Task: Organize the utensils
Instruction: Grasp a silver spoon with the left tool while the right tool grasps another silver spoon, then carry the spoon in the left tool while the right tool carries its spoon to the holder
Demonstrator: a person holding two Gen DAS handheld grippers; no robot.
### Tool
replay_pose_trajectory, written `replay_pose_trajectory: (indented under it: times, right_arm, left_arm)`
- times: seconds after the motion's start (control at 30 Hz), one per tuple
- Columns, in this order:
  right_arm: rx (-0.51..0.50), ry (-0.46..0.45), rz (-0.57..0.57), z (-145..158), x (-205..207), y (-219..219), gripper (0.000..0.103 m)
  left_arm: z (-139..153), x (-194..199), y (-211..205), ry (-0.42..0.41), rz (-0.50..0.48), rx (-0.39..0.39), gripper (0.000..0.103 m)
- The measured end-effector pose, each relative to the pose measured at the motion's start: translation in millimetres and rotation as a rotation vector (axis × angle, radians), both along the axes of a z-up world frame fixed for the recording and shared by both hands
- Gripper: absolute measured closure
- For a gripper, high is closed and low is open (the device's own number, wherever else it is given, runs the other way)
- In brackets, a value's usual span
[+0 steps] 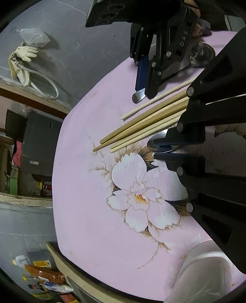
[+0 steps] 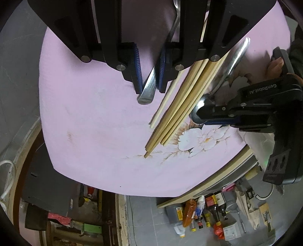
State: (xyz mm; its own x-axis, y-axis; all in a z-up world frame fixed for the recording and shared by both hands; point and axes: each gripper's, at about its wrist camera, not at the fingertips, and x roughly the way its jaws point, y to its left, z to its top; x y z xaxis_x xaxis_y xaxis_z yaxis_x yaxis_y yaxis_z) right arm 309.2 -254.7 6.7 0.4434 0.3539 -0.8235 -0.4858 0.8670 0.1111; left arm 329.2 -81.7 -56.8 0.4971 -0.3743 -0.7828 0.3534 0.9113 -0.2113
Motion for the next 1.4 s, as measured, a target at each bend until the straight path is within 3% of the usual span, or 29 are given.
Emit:
replay_pose_trajectory:
  times: [0.33, 0.6, 0.7, 0.8, 1.0, 1.4]
  right_arm:
    - [-0.115, -0.084, -0.019, 5, -17, 14, 0.098]
    - [-0.153, -0.008, 0.005, 5, -13, 23, 0.098]
    - [-0.091, 0.053, -0.02, 3, -4, 21, 0.097]
    - [-0.066, 0.034, -0.044, 2, -6, 23, 0.098]
    - [0.018, -0.093, -0.102, 12, -37, 16, 0.101]
    - [0.057, -0.609, -0.186, 56, -155, 5, 0.102]
  left_arm:
    - [8, -14, 3, -0.024, 0.052, 0.014, 0.102]
    - [8, -13, 8, -0.011, 0.051, -0.021, 0.102]
    - [7, -14, 11, -0.015, 0.047, -0.041, 0.102]
    - [12, -18, 11, -0.04, 0.04, -0.053, 0.103]
    - [36, -44, -1, -0.185, 0.003, -0.02, 0.103]
    - [78, -113, -8, -0.463, 0.068, 0.014, 0.103]
